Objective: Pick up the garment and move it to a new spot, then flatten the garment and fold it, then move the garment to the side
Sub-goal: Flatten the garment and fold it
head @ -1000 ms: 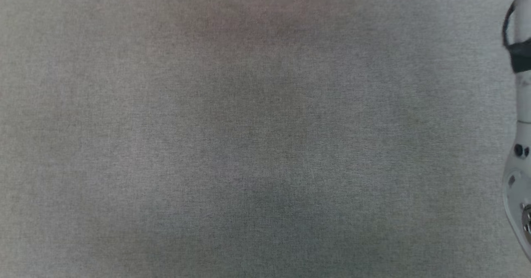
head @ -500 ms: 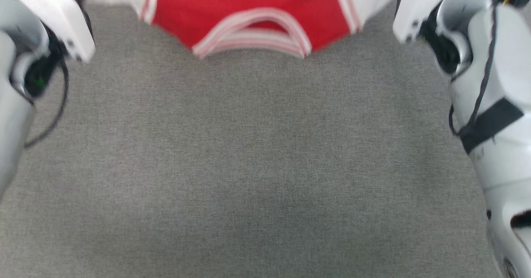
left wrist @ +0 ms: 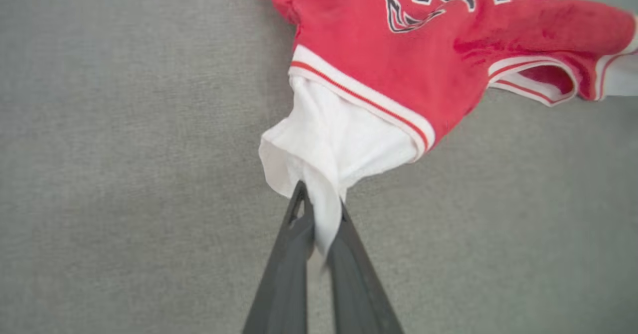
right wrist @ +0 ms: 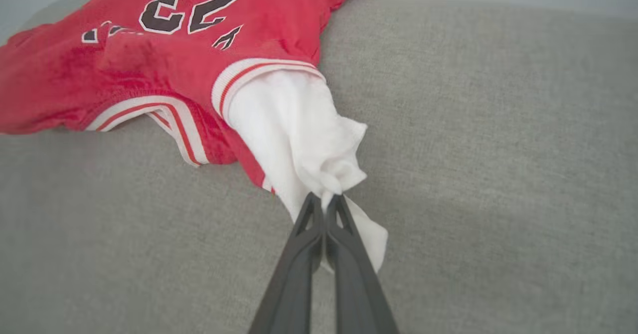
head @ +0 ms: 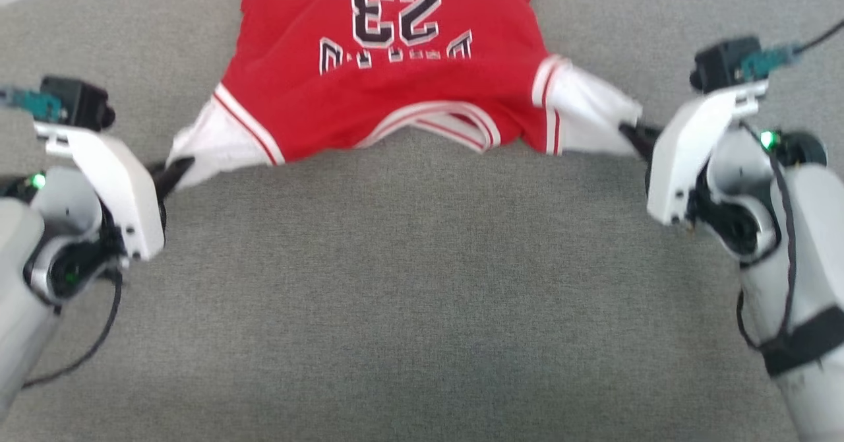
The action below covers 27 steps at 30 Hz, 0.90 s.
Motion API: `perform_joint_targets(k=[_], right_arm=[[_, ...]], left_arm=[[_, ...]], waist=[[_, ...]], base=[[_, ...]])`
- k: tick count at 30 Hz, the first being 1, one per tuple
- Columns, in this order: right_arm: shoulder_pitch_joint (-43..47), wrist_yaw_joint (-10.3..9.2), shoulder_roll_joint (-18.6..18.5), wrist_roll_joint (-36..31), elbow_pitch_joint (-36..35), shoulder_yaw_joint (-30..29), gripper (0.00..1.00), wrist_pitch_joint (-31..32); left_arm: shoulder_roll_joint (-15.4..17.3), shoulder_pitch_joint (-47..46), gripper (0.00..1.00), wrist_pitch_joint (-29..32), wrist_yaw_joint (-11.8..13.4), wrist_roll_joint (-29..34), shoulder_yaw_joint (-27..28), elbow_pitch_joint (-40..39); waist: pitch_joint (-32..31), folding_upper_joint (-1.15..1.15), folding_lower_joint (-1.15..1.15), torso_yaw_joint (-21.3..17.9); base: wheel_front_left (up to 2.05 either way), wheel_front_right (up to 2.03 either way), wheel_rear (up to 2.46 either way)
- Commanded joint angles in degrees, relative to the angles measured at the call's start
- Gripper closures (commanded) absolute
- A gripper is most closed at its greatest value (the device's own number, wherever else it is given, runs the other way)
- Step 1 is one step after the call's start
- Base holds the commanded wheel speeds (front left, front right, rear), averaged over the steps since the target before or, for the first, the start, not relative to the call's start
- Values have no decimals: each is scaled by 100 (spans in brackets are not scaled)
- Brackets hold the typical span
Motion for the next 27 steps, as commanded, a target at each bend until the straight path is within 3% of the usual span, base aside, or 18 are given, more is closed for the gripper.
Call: perform_joint_targets(k=[1, 7, 17, 22, 27], right_arm=[[280, 0, -20, 91, -269, -74, 100, 255], [1296, 0, -100, 222, -1493, -408, 100, 1447], [3029, 0, -230, 558, -3589, -727, 100, 3360], [3845, 0, -178, 647, -4368, -941, 100, 4041], [4408, 0, -71, 636, -4769, -1019, 100, 4403]], left_arm=[[157, 236, 100, 69, 115, -106, 17, -265], [797, 1180, 100, 279, 785, -495, 78, -1677], [1826, 2769, 100, 124, 1986, -1041, 132, -3774], [2154, 3451, 100, -3, 2418, -1332, 66, -4337], [2281, 3841, 100, -58, 2586, -1486, -22, -4481]], waist=[[-73, 0, 0, 11], [-280, 0, 0, 4], [-534, 0, 0, -3], [-552, 0, 0, 25], [-504, 0, 0, 93]], base=[[0, 0, 0], [0, 0, 0], [0, 0, 0], [0, 0, 0], [0, 0, 0]])
